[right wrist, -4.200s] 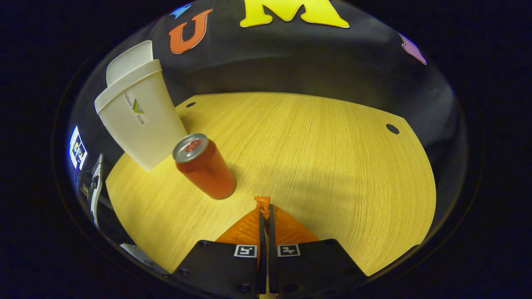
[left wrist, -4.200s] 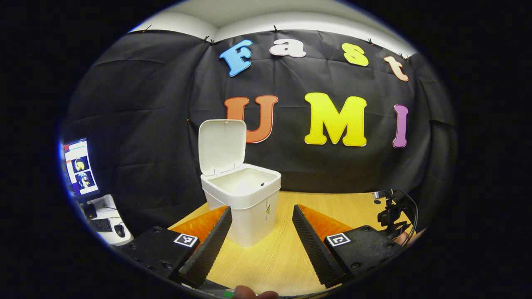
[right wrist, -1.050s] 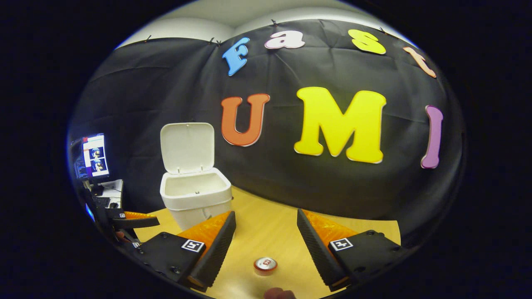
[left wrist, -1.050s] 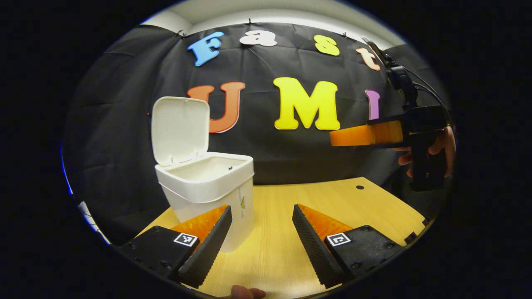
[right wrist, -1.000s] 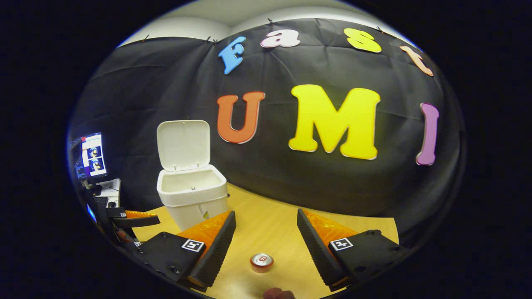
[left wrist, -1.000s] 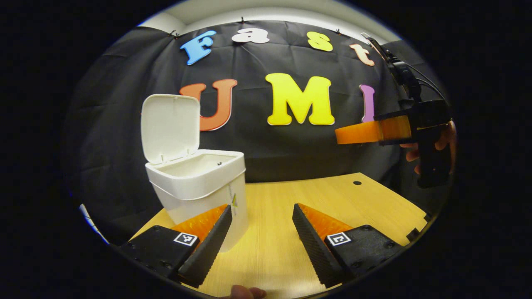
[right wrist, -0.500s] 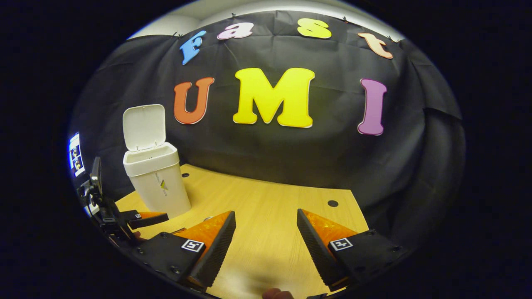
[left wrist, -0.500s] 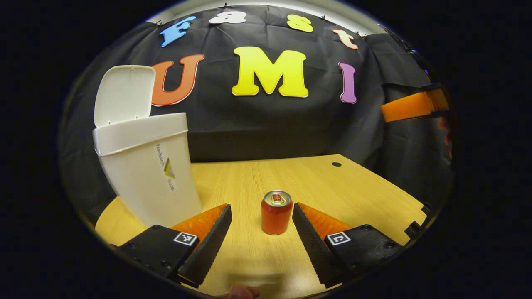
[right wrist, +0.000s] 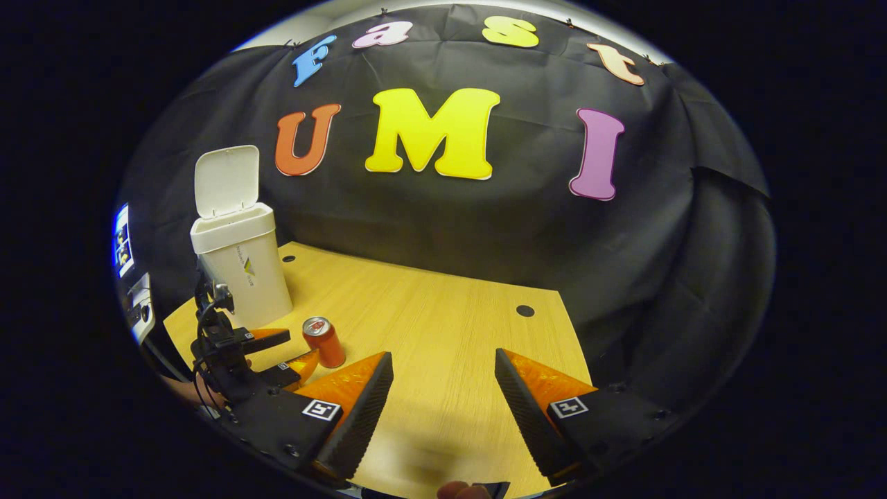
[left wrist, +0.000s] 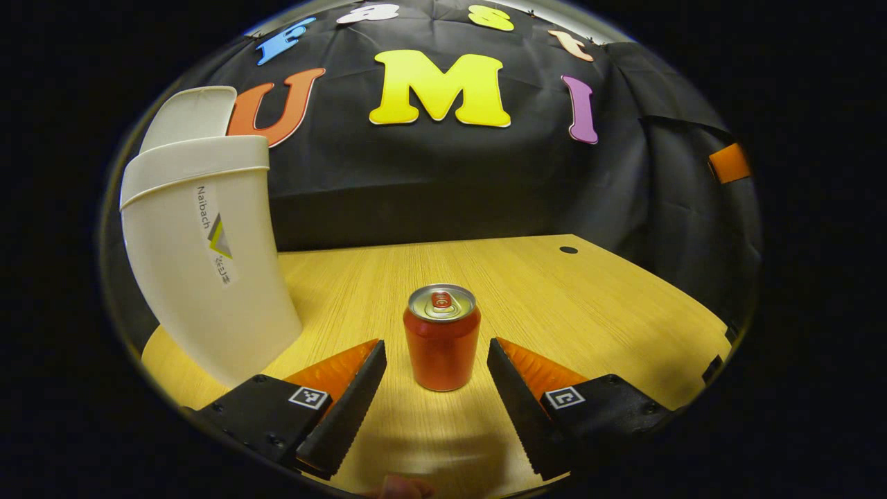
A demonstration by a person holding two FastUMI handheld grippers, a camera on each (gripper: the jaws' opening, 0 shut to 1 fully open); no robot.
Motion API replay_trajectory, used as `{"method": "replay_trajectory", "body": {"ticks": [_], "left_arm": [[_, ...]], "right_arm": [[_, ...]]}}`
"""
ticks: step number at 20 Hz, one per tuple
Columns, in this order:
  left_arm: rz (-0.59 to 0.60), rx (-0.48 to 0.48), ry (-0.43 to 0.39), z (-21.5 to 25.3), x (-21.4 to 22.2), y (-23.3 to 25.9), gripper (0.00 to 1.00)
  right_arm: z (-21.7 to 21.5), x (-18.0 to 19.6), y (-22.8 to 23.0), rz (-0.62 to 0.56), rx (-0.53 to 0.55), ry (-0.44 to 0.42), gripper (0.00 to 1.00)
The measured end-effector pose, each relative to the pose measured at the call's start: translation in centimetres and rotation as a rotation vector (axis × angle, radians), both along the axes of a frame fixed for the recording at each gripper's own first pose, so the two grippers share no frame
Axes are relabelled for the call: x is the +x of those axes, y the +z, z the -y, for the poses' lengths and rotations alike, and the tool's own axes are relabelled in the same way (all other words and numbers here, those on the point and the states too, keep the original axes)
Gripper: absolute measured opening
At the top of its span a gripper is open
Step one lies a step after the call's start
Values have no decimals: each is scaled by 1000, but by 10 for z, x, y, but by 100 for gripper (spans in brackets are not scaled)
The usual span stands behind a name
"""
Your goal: Press the lid of the desktop garbage bin to open it, pick up the crumpled paper on the desktop and throw it into the bin, then pick up the pop can on the desktop and drop it into the bin, and finally close the garbage bin lid.
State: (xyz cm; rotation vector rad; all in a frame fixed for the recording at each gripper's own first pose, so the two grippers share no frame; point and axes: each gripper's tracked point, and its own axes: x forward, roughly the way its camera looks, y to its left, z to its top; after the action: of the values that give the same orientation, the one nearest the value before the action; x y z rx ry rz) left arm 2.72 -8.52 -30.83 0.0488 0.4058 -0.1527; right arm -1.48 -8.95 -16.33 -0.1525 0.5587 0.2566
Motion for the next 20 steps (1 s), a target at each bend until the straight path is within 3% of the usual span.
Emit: {"method": "replay_trajectory", "body": {"ticks": [10,17,20], "left_arm": [[-40,27,43,-1,28,-32,97],[-95,34,25,5,37,-46,97],[-113,27,9,7,38,-46,87]], "right_arm": [[4,9,-17,-50,-3,16,94],[2,21,-16,-54,2,15,94],[4,22,-14,-55,20,-13,94]]}}
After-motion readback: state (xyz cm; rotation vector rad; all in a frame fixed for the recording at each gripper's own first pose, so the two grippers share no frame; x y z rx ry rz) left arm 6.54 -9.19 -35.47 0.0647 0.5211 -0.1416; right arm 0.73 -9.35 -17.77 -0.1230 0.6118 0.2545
